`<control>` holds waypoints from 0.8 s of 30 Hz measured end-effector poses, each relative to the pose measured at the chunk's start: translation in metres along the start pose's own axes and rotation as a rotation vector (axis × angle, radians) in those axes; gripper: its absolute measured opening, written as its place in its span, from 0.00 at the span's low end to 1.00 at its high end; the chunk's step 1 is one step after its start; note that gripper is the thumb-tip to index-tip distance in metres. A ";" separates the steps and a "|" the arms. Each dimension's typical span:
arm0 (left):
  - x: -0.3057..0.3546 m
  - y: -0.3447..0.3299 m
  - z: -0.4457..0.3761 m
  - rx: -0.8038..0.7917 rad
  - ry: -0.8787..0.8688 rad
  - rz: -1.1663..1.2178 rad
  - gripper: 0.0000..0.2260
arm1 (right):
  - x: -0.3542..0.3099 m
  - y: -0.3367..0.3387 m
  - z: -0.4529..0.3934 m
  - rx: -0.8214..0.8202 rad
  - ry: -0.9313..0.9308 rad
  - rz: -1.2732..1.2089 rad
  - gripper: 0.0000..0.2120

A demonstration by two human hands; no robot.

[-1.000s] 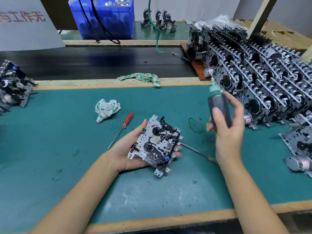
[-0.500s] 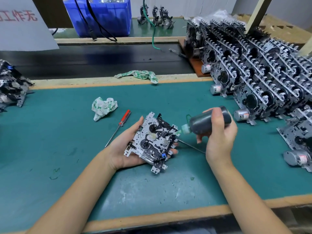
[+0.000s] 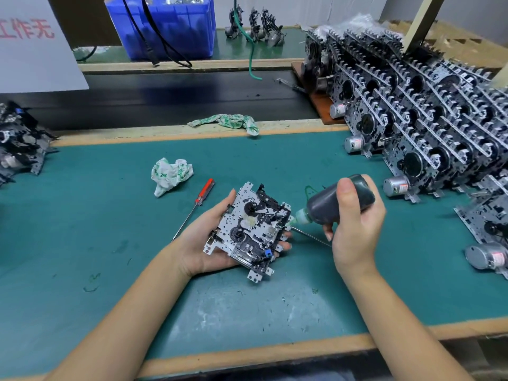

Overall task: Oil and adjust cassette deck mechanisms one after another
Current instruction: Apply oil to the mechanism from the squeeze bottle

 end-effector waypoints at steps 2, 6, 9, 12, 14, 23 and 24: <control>0.000 0.000 0.000 0.003 0.000 -0.008 0.30 | 0.000 0.000 0.000 -0.005 -0.005 0.016 0.15; 0.001 -0.002 0.000 -0.004 -0.007 0.006 0.29 | -0.001 -0.001 0.000 -0.016 -0.001 0.061 0.13; 0.001 0.000 0.000 0.012 -0.006 -0.006 0.29 | 0.000 -0.002 -0.001 -0.027 -0.008 0.102 0.11; 0.000 0.002 0.000 0.030 -0.004 -0.015 0.30 | 0.001 -0.002 -0.001 -0.029 -0.013 0.140 0.10; 0.001 0.001 0.000 0.035 -0.009 -0.012 0.30 | 0.001 -0.001 -0.002 -0.027 -0.014 0.157 0.10; 0.000 0.002 0.000 0.029 -0.005 -0.012 0.30 | 0.003 0.001 -0.003 -0.002 -0.011 0.180 0.11; 0.001 0.002 0.000 0.026 -0.006 -0.013 0.30 | 0.002 0.001 -0.003 -0.003 -0.010 0.178 0.11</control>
Point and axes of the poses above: each hand's wrist, its own z-axis away from the middle knuckle, its own y-axis out of the back of the hand, x = y × z, the point moved 9 cm from there along -z, towards the middle knuckle, and after that the axes turned 8 degrees about -x, right-handed, at the moved point
